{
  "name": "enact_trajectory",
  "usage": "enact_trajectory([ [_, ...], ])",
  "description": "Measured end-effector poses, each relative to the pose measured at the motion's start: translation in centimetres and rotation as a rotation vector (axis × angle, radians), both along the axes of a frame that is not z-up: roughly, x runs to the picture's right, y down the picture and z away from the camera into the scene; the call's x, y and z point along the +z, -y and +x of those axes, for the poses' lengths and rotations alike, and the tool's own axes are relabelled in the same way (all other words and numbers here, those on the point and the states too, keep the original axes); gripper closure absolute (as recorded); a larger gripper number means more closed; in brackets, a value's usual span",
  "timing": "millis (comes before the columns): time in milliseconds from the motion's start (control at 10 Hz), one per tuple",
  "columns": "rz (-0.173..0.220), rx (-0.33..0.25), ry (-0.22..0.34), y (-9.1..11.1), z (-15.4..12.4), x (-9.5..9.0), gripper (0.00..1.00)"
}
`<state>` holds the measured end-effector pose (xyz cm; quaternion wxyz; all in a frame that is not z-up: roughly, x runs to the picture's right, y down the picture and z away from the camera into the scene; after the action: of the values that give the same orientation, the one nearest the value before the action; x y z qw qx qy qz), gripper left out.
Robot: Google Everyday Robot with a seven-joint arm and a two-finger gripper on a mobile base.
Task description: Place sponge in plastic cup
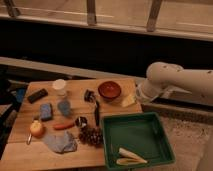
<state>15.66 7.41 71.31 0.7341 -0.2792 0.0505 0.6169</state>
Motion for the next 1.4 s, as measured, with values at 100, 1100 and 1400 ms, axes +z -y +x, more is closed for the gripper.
enact_trajectory([
  [100,0.001,-0.016,0.010,0.1,-0.7,0.1,0.26],
  [1100,0.056,-0.124,0.370,2.3,-24.5,-0.4,0.26],
  [1400,0.062,-0.128,0.395,2.4,-25.5,-0.8,0.26],
])
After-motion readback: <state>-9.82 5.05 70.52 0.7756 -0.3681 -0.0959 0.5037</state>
